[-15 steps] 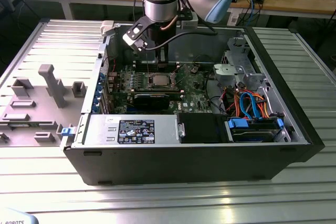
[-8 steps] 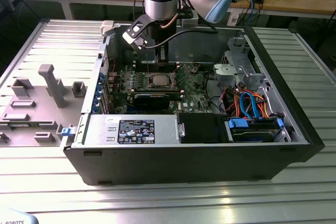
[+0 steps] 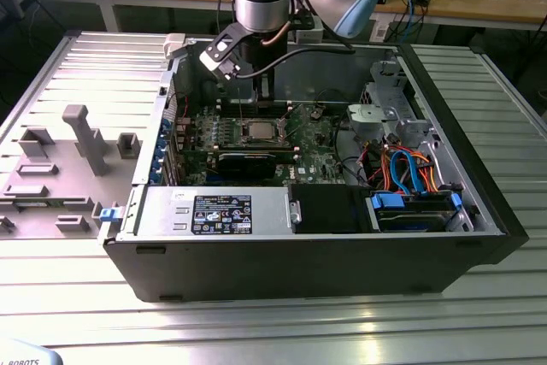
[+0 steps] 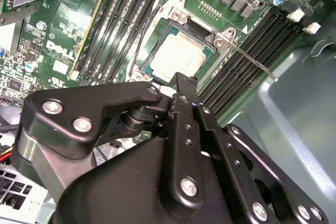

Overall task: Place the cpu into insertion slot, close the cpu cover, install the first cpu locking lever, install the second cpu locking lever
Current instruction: 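Close the cpu cover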

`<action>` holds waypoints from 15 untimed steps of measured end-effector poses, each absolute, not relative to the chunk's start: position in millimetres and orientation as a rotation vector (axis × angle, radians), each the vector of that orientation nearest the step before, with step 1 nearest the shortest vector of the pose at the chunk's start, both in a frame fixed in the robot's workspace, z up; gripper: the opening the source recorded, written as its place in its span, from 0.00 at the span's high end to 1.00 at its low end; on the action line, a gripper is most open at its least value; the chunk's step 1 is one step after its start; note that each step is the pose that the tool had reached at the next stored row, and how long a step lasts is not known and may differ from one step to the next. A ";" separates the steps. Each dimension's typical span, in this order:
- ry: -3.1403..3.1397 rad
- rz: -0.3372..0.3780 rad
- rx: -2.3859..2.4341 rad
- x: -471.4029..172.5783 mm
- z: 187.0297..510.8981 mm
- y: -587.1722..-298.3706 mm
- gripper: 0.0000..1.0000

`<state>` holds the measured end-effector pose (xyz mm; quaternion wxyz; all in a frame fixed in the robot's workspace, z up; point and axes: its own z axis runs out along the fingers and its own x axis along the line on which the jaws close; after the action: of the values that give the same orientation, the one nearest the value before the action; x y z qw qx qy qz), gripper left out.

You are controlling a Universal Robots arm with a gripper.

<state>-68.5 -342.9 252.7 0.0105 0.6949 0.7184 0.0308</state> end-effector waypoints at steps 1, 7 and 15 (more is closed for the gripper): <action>2.242 0.096 2.168 -68.0 252.7 -342.9 0.89; 2.242 0.096 2.169 -64.9 252.6 -342.8 0.89; 2.242 0.097 2.169 -64.1 254.7 -342.8 0.89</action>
<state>-64.1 -342.8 254.7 0.0105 0.6949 0.7184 0.0310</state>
